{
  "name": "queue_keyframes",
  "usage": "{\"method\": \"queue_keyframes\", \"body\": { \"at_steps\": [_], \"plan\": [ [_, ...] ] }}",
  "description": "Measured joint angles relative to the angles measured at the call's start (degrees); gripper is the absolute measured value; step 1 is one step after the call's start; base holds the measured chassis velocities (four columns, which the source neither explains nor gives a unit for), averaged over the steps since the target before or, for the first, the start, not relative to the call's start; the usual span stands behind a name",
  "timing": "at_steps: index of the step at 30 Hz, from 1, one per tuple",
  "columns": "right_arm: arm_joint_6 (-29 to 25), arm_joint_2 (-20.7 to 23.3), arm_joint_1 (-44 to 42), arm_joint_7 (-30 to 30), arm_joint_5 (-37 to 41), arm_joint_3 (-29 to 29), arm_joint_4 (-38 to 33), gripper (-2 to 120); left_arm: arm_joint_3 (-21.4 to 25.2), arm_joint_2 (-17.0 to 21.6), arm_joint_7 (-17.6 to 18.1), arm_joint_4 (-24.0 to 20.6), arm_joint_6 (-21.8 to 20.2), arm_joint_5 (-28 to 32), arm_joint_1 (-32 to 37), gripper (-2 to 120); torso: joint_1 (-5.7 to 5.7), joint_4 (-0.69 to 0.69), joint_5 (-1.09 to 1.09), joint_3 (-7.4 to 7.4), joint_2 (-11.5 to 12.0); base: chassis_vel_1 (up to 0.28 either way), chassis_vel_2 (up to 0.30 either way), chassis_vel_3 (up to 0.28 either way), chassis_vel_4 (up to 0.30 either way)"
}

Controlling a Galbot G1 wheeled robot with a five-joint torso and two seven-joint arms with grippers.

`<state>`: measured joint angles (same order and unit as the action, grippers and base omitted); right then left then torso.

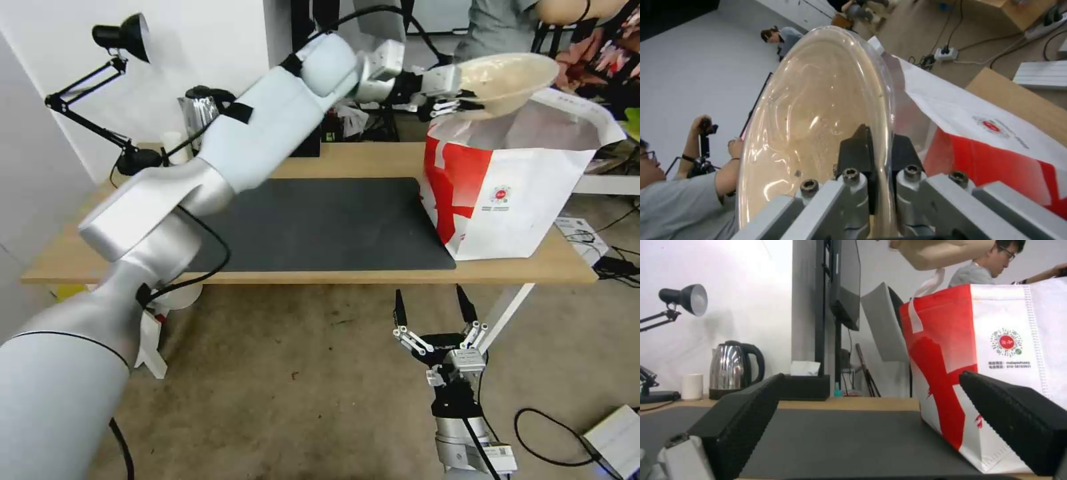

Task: Pick up the trash from the table and place it into the takeout bag.

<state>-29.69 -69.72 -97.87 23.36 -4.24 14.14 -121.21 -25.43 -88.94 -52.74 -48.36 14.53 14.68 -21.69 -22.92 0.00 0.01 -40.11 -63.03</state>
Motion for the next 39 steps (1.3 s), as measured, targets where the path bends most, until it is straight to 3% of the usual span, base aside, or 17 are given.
{"method": "queue_keyframes", "body": {
  "at_steps": [6, 34, 39],
  "plan": [
    [0.0, 0.0, 0.0, 0.0, 0.0, 0.0, 0.0, 100, 0.62, -2.49, -0.13, 2.91, 1.29, -1.89, 0.32, 0, 0.0, -0.02, 0.0, 0.0, 0.0, 0.0, 0.0, 0.0, 0.0],
    [0.0, 0.0, 0.0, 0.0, 0.0, 0.0, 0.0, 100, -2.58, -2.37, 3.24, 5.65, 5.31, -3.04, 3.45, 0, 0.01, 0.0, -0.01, 0.0, 0.01, 0.0, 0.0, 0.0, 0.0],
    [0.0, 0.0, 0.0, 0.0, 0.0, 0.0, 0.0, 100, -3.24, -2.36, 4.82, 5.78, 6.17, -2.18, 2.56, 17, 0.01, 0.0, -0.01, 0.0, 0.0, 0.0, 0.0, 0.0, 0.0]
  ]
}}
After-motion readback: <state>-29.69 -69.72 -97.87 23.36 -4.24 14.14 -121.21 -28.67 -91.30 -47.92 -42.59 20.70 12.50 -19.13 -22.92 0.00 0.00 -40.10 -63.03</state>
